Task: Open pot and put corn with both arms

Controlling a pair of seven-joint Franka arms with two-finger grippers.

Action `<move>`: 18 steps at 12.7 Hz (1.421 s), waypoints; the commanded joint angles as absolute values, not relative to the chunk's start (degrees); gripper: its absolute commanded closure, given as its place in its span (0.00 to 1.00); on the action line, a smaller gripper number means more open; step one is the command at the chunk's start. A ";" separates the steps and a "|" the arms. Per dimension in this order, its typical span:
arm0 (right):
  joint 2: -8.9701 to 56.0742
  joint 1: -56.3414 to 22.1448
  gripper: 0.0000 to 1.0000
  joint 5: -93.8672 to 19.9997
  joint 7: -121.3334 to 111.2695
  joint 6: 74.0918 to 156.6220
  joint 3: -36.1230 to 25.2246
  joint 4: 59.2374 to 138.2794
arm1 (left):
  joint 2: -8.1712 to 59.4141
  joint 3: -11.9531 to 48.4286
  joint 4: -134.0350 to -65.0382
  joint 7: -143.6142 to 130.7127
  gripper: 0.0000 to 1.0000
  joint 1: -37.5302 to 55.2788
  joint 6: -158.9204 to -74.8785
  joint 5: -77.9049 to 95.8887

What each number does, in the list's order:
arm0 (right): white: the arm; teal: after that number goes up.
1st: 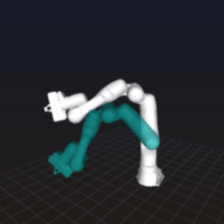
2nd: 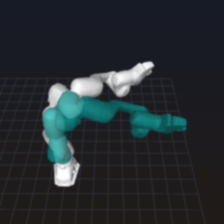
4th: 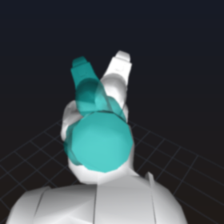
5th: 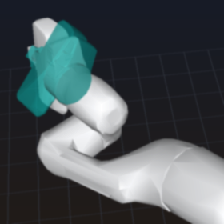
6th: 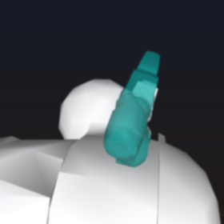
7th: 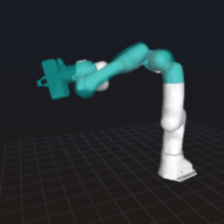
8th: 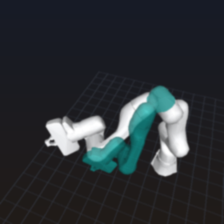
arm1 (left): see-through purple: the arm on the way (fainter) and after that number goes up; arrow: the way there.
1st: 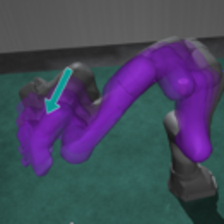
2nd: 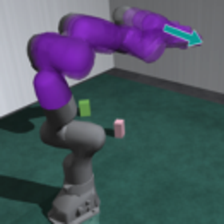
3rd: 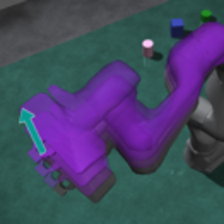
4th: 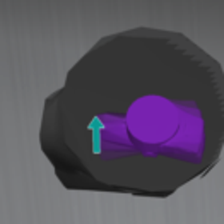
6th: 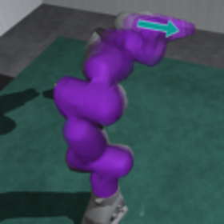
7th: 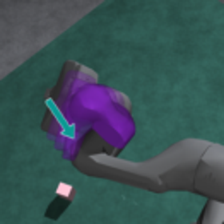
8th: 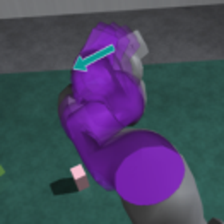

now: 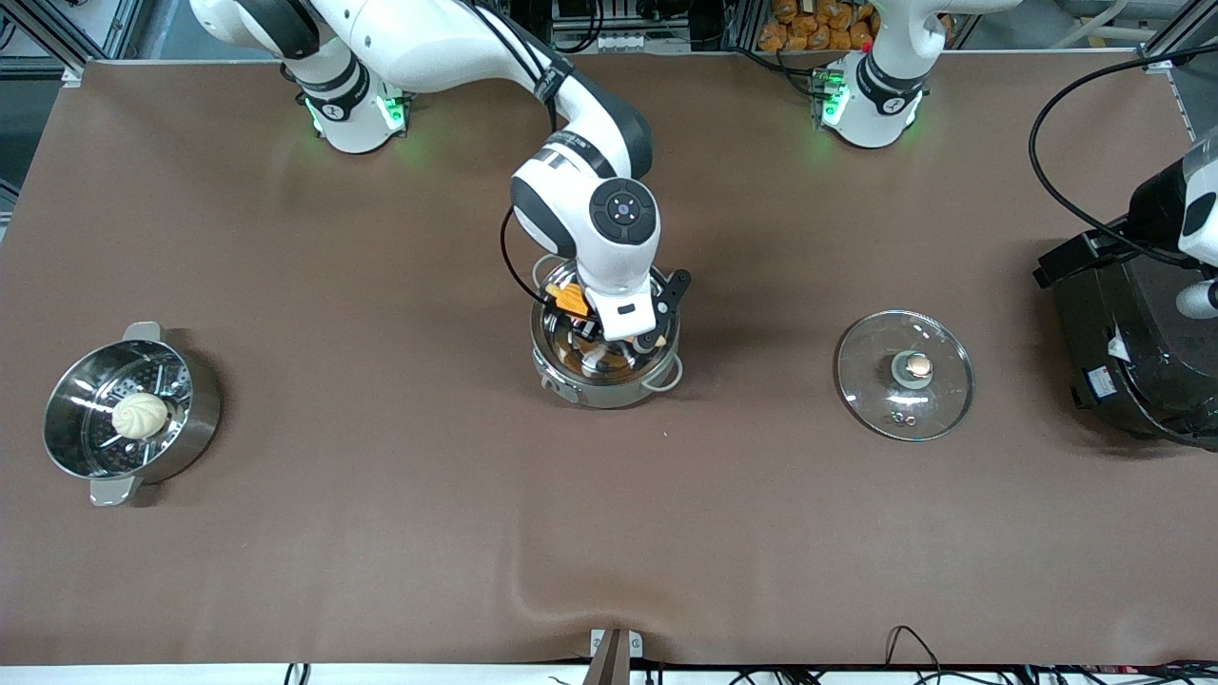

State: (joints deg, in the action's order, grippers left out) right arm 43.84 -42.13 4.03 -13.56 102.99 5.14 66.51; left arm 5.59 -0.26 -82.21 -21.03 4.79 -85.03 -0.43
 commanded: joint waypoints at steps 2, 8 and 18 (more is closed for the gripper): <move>44.82 -43.07 1.00 6.59 -14.06 100.55 4.66 66.18 | 5.80 2.63 -80.33 -20.13 0.00 5.89 -83.32 -1.67; 44.48 -43.50 0.00 7.73 -13.89 100.55 4.66 66.71 | 4.39 3.87 -80.60 -19.60 0.00 4.83 -83.32 -1.58; 36.40 -33.69 0.00 5.11 -14.33 96.59 5.01 66.18 | 4.48 3.34 -80.60 -14.23 0.00 3.52 -83.32 -1.76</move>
State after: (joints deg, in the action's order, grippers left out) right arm 39.95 -38.22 6.57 -13.64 97.70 4.02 65.18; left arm 4.75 3.13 -81.11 -15.38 3.97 -84.36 -0.49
